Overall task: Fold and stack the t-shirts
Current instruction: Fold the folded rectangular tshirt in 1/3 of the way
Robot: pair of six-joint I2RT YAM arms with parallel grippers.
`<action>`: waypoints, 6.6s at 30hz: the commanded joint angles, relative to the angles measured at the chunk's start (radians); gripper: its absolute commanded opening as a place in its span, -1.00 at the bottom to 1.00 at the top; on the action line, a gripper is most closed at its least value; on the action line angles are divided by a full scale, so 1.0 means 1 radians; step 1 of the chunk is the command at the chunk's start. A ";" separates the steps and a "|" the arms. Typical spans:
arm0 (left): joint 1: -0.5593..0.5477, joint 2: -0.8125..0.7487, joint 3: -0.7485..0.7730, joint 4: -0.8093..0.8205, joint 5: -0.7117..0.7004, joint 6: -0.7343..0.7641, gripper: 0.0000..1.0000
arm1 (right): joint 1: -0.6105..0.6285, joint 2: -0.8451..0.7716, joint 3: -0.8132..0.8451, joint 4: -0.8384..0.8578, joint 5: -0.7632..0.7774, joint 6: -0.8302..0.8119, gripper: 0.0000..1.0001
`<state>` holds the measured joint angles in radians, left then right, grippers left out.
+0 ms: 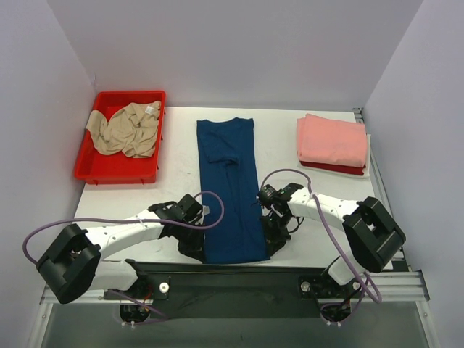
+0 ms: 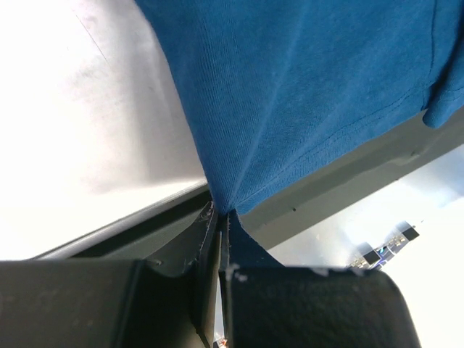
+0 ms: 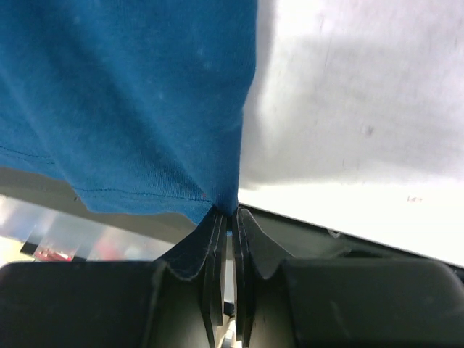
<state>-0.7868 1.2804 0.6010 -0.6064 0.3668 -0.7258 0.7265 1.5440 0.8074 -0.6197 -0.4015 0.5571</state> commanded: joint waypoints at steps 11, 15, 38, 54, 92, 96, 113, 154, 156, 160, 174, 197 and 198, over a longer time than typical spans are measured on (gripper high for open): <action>-0.011 -0.199 0.069 -0.228 0.014 -0.070 -1.00 | 0.027 -0.159 0.038 -0.275 -0.074 0.029 -1.00; -0.015 -0.256 0.106 -0.289 0.014 -0.115 -1.00 | 0.034 -0.209 0.055 -0.325 -0.089 0.059 -1.00; 0.219 0.071 0.445 -0.234 -0.017 0.147 -1.00 | -0.142 0.050 0.535 -0.382 0.116 -0.065 -1.00; 0.354 0.417 0.698 -0.135 -0.059 0.232 -1.00 | -0.266 0.434 0.881 -0.344 0.136 -0.180 -1.00; 0.475 0.556 0.835 0.132 -0.172 0.249 0.32 | -0.363 0.739 1.363 -0.334 0.062 -0.210 0.13; 0.437 0.407 0.618 0.297 -0.189 0.247 0.32 | -0.339 0.639 1.251 -0.304 0.052 -0.220 0.12; 0.118 0.307 0.240 0.862 -0.154 0.292 0.16 | -0.196 0.574 0.963 -0.144 0.001 -0.094 0.11; -0.017 0.197 0.140 0.581 -0.298 0.384 0.20 | -0.366 0.745 1.370 0.048 0.041 0.107 0.11; -0.014 0.168 0.218 0.501 -0.315 0.384 0.24 | -0.395 0.697 1.278 0.054 0.033 0.077 0.11; 0.024 0.093 0.338 0.406 -0.345 0.365 0.36 | -0.421 0.538 1.103 0.054 0.012 0.018 0.11; 0.319 0.010 0.272 0.358 -0.090 0.312 0.36 | -0.270 0.254 0.559 0.069 -0.108 -0.056 0.11; 0.316 0.467 0.371 0.576 0.034 0.212 0.28 | -0.210 0.482 0.576 0.014 -0.203 -0.071 0.07; 0.320 0.473 0.378 0.580 0.014 0.210 0.29 | -0.210 0.495 0.579 0.006 -0.189 -0.077 0.07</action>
<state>-0.4744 1.7382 0.9306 -0.0845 0.4305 -0.5175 0.5179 2.0106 1.3609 -0.5407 -0.6018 0.5064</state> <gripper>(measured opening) 0.640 0.534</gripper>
